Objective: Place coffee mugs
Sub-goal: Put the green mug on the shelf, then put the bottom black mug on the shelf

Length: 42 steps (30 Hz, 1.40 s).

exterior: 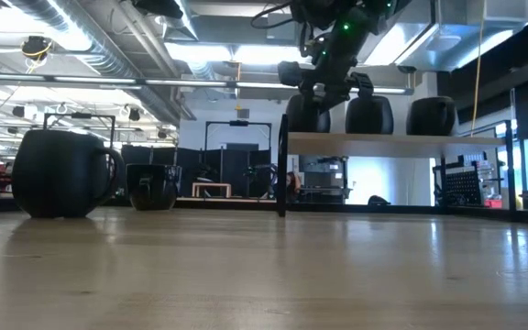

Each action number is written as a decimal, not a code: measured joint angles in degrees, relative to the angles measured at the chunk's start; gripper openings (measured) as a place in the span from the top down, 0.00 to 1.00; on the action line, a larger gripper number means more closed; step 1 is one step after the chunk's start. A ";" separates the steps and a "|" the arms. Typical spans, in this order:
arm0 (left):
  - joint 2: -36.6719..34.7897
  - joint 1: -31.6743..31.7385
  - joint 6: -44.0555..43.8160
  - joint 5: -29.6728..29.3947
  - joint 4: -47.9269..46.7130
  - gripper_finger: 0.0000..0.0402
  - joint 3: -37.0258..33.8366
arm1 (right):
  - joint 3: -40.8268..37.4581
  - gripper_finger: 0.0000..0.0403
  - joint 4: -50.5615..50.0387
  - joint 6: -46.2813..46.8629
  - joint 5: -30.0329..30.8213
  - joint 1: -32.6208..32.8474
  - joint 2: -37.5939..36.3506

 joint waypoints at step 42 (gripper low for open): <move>0.07 -0.10 -12.88 4.75 -6.38 0.55 -1.68 | 9.92 0.52 -5.55 -7.17 -15.76 21.81 0.56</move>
